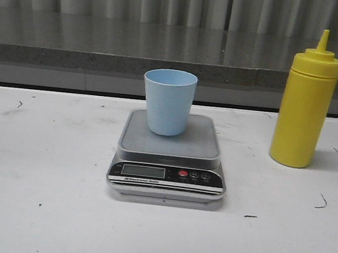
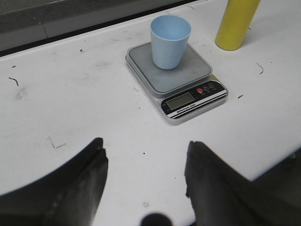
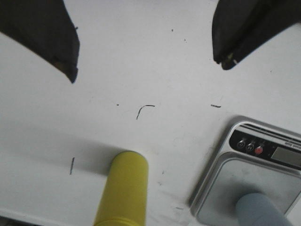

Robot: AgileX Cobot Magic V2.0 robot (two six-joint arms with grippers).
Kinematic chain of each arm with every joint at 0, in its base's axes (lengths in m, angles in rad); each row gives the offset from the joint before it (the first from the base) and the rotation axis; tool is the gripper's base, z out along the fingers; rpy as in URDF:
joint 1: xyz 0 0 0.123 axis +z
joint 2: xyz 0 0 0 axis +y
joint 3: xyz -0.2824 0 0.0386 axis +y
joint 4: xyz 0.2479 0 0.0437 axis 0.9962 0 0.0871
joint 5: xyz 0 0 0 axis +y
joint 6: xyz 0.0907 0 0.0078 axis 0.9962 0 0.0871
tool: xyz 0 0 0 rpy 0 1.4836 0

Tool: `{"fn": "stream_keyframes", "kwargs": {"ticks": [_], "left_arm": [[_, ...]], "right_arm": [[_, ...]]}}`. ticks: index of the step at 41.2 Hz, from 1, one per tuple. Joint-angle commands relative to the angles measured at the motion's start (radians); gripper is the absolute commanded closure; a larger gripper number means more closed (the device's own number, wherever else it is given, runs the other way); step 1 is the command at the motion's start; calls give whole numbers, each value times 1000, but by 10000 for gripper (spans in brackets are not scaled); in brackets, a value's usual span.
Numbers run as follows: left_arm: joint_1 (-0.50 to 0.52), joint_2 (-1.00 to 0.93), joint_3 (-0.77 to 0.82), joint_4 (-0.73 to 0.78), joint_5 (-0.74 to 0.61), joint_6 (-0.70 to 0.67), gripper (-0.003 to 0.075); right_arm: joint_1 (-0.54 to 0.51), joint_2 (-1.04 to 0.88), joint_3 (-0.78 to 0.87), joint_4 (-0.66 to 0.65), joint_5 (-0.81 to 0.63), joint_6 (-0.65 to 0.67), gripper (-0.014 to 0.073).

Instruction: Pour seasoning into cup on scale with both arms

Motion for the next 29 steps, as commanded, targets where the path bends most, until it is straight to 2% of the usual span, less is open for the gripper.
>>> {"fn": "stream_keyframes", "kwargs": {"ticks": [1, 4, 10, 19, 25, 29], "left_arm": [[-7, 3, -25, 3, -70, -4, 355], [-7, 3, -25, 3, -70, -4, 355], [-7, 3, -25, 3, -70, -4, 355], [-7, 3, -25, 3, -70, -4, 356], [-7, 3, -25, 3, -70, -4, 355], [-7, 3, -25, 3, -70, -4, 355]], "right_arm": [[12, 51, -30, 22, -64, -12, -9], [12, 91, -3, 49, -131, -12, -9], [12, 174, 113, 120, -401, -12, -9], [12, 328, 229, 139, -805, -12, -9], [12, 448, 233, 139, -945, -12, -14], [13, 529, 232, 139, -1033, -12, -63]]}}
